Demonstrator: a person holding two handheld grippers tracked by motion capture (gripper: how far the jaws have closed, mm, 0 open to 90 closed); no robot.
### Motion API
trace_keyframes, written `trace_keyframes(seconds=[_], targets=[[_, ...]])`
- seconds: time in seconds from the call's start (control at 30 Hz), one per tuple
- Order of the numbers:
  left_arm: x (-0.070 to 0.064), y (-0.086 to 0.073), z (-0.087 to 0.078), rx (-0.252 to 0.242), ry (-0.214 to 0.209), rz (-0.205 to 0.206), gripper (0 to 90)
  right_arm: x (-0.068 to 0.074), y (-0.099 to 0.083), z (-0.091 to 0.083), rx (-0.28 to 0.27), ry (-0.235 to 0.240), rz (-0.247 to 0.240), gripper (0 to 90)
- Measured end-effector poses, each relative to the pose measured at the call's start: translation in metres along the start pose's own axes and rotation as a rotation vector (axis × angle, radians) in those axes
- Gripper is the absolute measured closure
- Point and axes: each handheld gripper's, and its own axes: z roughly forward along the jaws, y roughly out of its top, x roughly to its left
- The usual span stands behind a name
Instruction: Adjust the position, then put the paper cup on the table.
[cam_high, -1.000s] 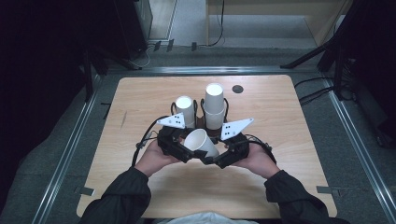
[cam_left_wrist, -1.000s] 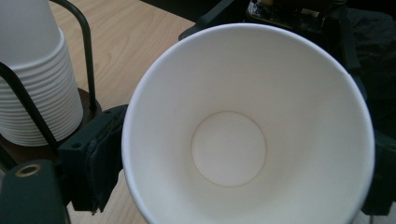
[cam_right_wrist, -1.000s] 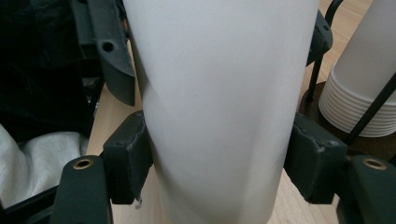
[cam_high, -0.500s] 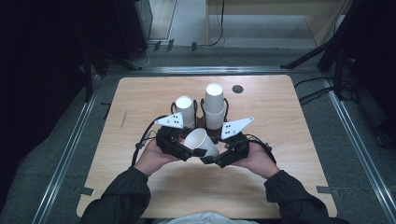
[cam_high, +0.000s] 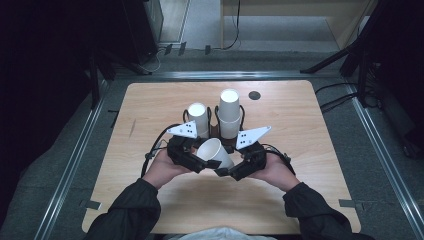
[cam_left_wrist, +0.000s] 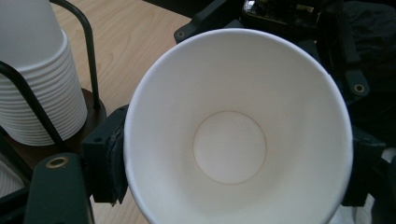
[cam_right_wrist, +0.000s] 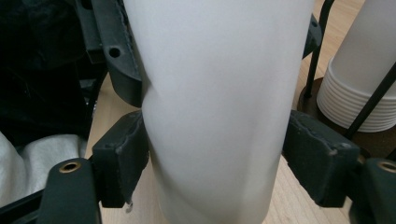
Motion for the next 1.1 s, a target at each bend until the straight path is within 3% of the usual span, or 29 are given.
trace_keyframes(seconds=[0.37, 0.77, 0.97, 1.0, 1.1], targets=[[0.001, 0.003, -0.004, 0.01, 0.026, 0.023, 18.0, 0.0, -0.005, 0.001, 0.041, -0.039, 0.006, 21.4], [0.006, 0.003, -0.012, 0.035, 0.062, 0.044, 17.9, 0.0, -0.012, -0.002, 0.051, -0.126, 0.022, 20.9], [0.008, 0.002, -0.017, 0.047, 0.074, 0.045, 18.0, 0.002, -0.016, -0.005, 0.055, -0.146, 0.017, 20.8], [0.01, 0.001, -0.019, 0.054, 0.056, 0.03, 17.9, 0.002, -0.016, -0.006, 0.07, -0.151, 0.028, 20.7], [0.012, -0.001, -0.022, 0.06, 0.071, 0.029, 17.9, 0.002, -0.017, -0.008, 0.075, -0.158, 0.031, 20.7]])
